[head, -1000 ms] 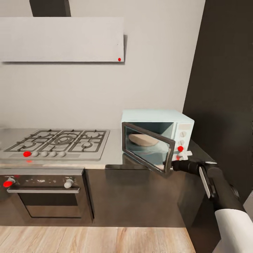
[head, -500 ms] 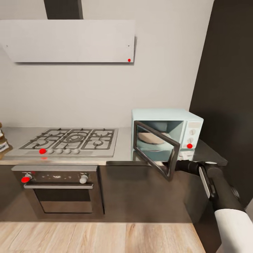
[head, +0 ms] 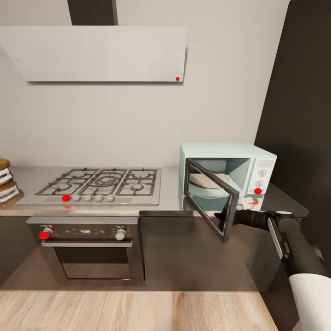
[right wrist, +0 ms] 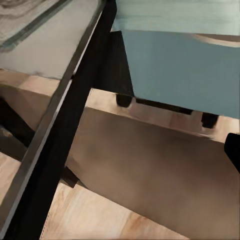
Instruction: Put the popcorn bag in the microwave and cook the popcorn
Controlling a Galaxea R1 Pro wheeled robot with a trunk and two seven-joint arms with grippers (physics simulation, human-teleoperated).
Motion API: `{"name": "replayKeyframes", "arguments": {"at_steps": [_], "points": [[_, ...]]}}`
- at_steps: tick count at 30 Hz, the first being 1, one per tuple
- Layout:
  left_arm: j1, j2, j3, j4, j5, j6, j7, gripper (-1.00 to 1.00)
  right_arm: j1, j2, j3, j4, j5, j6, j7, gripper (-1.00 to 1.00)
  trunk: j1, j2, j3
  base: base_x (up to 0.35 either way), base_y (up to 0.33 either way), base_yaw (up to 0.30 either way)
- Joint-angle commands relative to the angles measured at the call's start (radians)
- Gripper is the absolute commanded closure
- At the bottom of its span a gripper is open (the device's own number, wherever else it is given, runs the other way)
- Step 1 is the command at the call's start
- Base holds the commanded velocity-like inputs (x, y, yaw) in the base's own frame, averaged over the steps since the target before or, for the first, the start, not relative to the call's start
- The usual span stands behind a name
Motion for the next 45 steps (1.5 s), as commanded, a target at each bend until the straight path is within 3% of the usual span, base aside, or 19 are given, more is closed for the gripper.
{"name": "replayKeyframes", "arguments": {"at_steps": [1,7,9,14,35,40,42,45], "points": [[0.0,0.0,0.001,-0.001,0.006,-0.001,0.001,-1.0,-0.001,0.0,-0.002,-0.002,0.008,0.004,0.029,-1.0,0.0,-0.001,-0.001,0.0,0.137,0.0],[0.0,0.0,0.001,0.0,0.006,-0.001,0.001,-1.0,-0.001,-0.002,-0.002,-0.007,0.016,0.004,0.18,-1.0,0.0,-0.001,-0.001,0.0,0.138,0.0],[0.0,0.0,0.002,-0.001,0.006,-0.001,0.001,-1.0,-0.001,-0.001,-0.002,-0.006,0.049,0.004,0.209,-1.0,0.0,-0.001,-0.001,0.0,0.142,0.0],[0.0,0.0,0.002,-0.001,0.006,-0.001,0.001,-1.0,-0.001,0.0,-0.003,-0.007,0.073,0.002,0.212,-1.0,0.0,-0.001,-0.001,0.0,0.143,0.0],[0.0,0.0,0.002,-0.001,0.006,-0.001,0.001,-1.0,-0.001,-0.002,-0.01,-0.008,0.074,0.001,0.206,-1.0,0.0,-0.001,-0.001,0.0,0.096,0.0],[0.0,0.0,0.002,-0.001,0.006,-0.002,0.001,-1.0,-0.001,-0.049,-0.087,-0.001,0.074,0.0,0.205,-1.0,0.0,-0.001,-0.001,0.0,0.0,0.0],[0.0,0.0,0.002,-0.001,0.006,-0.002,0.001,-1.0,-0.001,-0.103,-0.142,0.004,0.08,0.0,0.205,-1.0,0.0,-0.001,-0.001,0.0,0.0,0.0],[0.0,0.0,0.002,-0.001,0.008,-0.001,0.002,-1.0,-0.001,-0.141,-0.196,0.046,0.117,-0.001,0.201,-1.0,0.0,-0.001,-0.001,0.0,0.0,0.0]]}}
